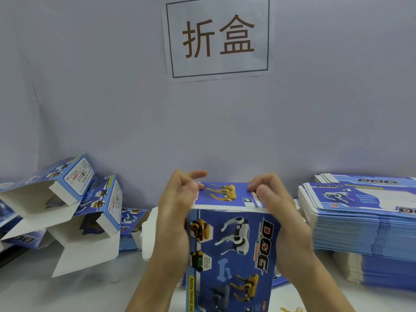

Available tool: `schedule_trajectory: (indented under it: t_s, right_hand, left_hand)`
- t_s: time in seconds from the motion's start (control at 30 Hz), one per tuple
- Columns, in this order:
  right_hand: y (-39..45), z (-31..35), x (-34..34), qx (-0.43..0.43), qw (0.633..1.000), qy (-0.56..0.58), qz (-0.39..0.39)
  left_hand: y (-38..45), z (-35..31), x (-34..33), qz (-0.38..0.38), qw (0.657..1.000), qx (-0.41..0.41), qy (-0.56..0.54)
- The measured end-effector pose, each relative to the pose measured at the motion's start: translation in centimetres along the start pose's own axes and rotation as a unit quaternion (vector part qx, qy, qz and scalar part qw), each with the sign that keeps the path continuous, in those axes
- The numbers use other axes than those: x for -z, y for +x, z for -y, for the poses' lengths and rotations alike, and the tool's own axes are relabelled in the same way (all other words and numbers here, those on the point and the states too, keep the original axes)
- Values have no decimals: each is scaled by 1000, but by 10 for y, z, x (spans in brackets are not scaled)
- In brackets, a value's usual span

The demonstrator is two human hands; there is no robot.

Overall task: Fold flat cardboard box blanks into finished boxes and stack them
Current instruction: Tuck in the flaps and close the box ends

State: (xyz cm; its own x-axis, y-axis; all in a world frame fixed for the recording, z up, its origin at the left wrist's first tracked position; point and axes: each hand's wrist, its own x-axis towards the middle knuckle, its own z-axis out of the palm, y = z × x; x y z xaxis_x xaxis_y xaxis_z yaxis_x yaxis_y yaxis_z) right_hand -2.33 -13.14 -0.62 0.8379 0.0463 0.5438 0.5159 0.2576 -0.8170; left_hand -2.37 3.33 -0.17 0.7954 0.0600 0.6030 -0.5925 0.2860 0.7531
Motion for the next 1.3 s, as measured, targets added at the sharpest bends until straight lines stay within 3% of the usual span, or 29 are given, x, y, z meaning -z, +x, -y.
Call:
schedule_trajectory:
  t_s: [0.13, 0.23, 0.37, 0.5, 0.83, 0.93, 1.07, 1.13, 1.17, 1.2, 1.27, 1.3]
  right_hand:
    - [0, 2, 10, -9, 998, -2, 57]
    - [-1, 5, 16, -27, 995, 23, 96]
    - [1, 7, 16, -40, 996, 12, 79]
    - [0, 8, 19, -33, 997, 12, 70]
    - [0, 2, 21, -9, 998, 18, 60]
    - [1, 4, 19, -38, 996, 68, 41]
    - [5, 9, 28, -116, 971, 207, -33]
    - [7, 9, 40, -153, 966, 194, -78]
    - [8, 8, 46, -164, 967, 168, -100]
    - [8, 7, 49, -170, 968, 144, -118]
    - [8, 4, 51, -169, 969, 111, -139]
    - [9, 2, 50, -166, 971, 97, -143]
  left_hand:
    - [0, -2, 7, 70, 992, -25, 104]
    - [-1, -7, 5, 61, 991, -12, 122]
    - [0, -7, 1, 39, 992, 3, 124]
    - [0, -10, 7, 70, 990, 25, 124]
    - [4, -19, 14, 94, 973, -71, 197]
    - [2, -17, 17, 159, 966, 20, 202]
    - [3, -14, 31, 215, 931, 156, 251]
    - [5, -16, 37, 253, 922, 183, 229]
    - [6, -21, 36, 247, 931, 177, 204]
    - [10, -21, 38, 188, 957, 143, 169]
    - [23, -18, 56, -53, 995, 46, 72]
    - [25, -21, 70, -169, 983, -17, 71]
